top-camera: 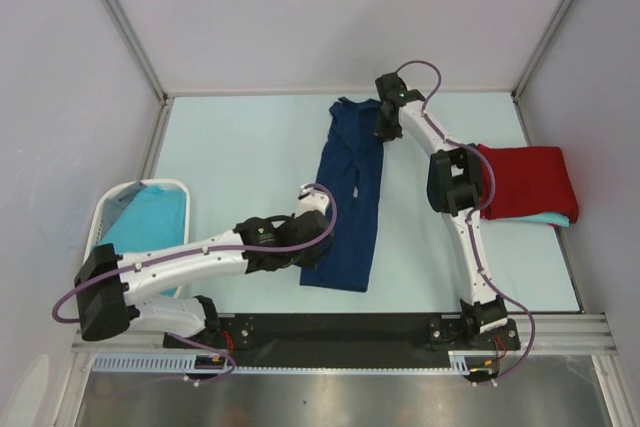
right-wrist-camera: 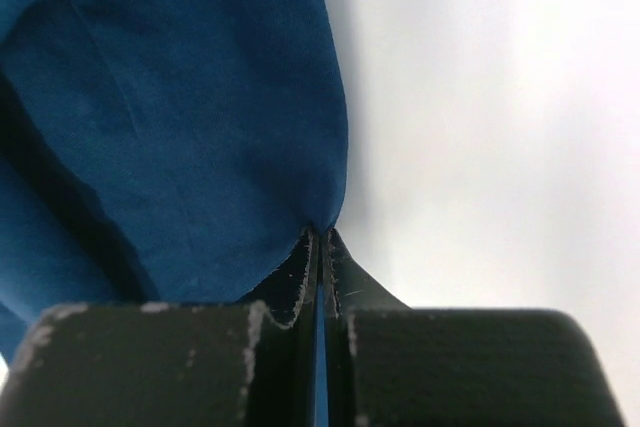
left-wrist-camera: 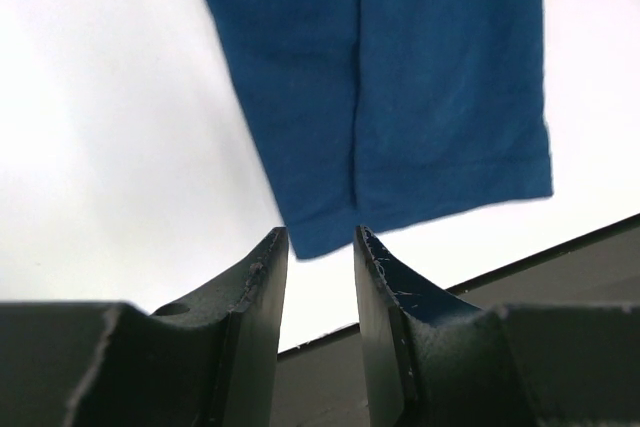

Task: Fold and stack the t-shirts
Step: Rotate the tshirt 95 degrees

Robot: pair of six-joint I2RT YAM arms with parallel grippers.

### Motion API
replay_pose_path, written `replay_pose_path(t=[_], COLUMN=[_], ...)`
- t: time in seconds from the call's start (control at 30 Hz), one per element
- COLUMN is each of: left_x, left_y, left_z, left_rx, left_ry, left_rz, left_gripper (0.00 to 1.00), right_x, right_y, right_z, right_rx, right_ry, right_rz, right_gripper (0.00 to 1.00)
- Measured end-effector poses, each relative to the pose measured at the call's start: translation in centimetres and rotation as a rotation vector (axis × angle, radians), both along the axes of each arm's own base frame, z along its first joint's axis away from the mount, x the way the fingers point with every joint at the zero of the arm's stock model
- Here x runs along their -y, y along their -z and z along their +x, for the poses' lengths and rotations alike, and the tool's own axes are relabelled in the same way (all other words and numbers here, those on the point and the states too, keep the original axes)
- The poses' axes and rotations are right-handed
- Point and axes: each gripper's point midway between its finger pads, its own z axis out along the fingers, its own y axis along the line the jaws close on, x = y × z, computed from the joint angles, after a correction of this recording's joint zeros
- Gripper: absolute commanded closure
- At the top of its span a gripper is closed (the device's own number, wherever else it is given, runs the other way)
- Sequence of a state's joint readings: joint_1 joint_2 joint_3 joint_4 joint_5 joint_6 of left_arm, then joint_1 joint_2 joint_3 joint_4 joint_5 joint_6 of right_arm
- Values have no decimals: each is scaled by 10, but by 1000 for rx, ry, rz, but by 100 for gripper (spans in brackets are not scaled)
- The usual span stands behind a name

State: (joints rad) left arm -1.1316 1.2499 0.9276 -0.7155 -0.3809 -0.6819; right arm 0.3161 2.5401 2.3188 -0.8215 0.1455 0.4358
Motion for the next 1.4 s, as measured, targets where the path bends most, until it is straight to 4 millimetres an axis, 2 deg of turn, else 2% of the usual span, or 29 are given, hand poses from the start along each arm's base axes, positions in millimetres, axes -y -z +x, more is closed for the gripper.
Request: replay_pose_path(t=[0.4, 0.43, 0.47, 0.53, 0.57, 0.63, 0.67, 0.7, 0.8, 0.93, 0.97, 1.0, 1.03, 1.1, 1.13, 1.2, 1.4], left_x=[2, 3, 4, 6, 7, 9, 9, 10, 8, 3, 1, -1, -5, -14, -18, -24, -18], left_y=[19, 18, 18, 16, 14, 10, 9, 7, -2, -21, -27, -30, -33, -34, -34, -34, -12], left_z=[-3, -2, -2, 0, 1, 3, 4, 5, 11, 22, 28, 33, 39, 49, 55, 68, 91], left_rx=[-53, -55, -56, -55, -51, -44, -39, -32, 2, 55, 70, 80, 90, 96, 97, 103, 65], left_ry=[17, 18, 19, 18, 21, 23, 25, 24, 13, -15, -34, -51, -73, -115, -138, -175, -178], left_rz=[68, 70, 71, 69, 68, 64, 63, 61, 50, -2, -29, -46, -65, -88, -95, -100, -61], left_gripper=[62, 62, 62, 62, 62, 62, 61, 61, 60, 59, 59, 59, 58, 58, 58, 58, 58], right_x=[22, 24, 26, 29, 31, 37, 40, 43, 39, 13, 4, 1, -8, -18, -19, -16, -5], right_y=[-15, -15, -14, -12, -10, -8, -8, -9, -34, -109, -132, -143, -161, -178, -180, -171, -98], right_z=[35, 37, 38, 37, 36, 29, 22, 13, -13, -67, -89, -101, -123, -161, -175, -205, -285], right_rx=[75, 78, 76, 68, 65, 55, 40, 27, 31, 122, 160, 172, 211, 245, 248, 226, 56], right_ry=[53, 56, 58, 64, 68, 77, 84, 83, 66, 2, -24, -33, -59, -97, -104, -106, -113], right_rz=[21, 24, 28, 33, 23, 1, -12, -37, -76, -78, -69, -69, -56, -37, -32, -29, -126], right_gripper=[100, 96, 76, 58, 43, 33, 28, 27, 26, 27, 27, 27, 28, 29, 29, 30, 30])
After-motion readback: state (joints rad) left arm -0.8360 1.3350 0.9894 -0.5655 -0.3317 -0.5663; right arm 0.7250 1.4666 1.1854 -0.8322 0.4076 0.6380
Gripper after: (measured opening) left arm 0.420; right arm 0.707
